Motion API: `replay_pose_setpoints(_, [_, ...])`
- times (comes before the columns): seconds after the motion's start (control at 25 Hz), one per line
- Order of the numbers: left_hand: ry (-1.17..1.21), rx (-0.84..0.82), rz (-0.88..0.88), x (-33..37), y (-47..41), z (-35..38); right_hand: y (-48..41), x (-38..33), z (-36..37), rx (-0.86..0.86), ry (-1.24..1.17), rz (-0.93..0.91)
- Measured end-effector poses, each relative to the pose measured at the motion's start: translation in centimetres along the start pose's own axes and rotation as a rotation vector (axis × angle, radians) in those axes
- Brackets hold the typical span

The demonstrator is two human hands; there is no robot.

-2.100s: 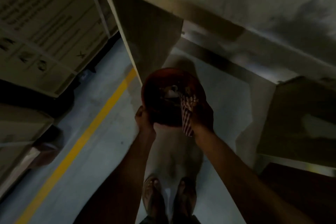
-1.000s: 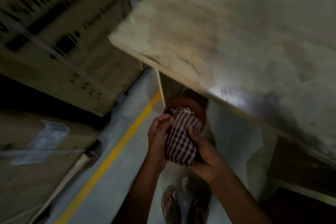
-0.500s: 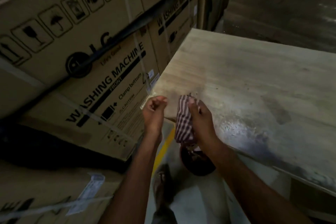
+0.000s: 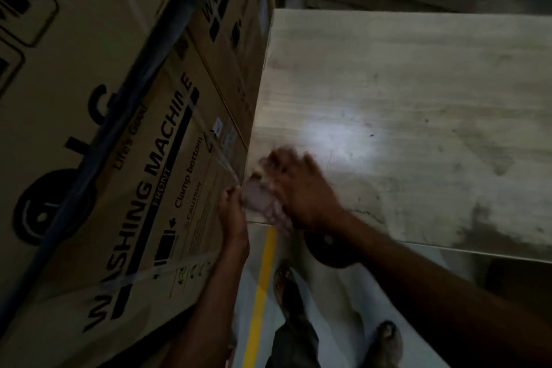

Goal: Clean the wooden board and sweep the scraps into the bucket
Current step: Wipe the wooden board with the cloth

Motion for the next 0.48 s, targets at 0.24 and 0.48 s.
replay_pose_setpoints(0.24, [-0.139, -0.159, 0.054, 2.6, -1.9, 1.5, -2.2, 15.8, -7.5, 0.169, 0.088, 0.639])
replay_pose_setpoints(0.48, [-0.197, -0.292, 0.063, 5.9, -6.0, 8.3, 0.1, -4.6, 0.4, 0.076, -0.015, 0.136])
Point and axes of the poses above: each hand's wrist, its own y-axis away from the middle knuckle, its own z-axis out of the palm, x = y × z, the point moved 7 cm from there along -y, towards the middle knuckle, and after that the axes turned 4 degrees about x, right-handed, at the moved point
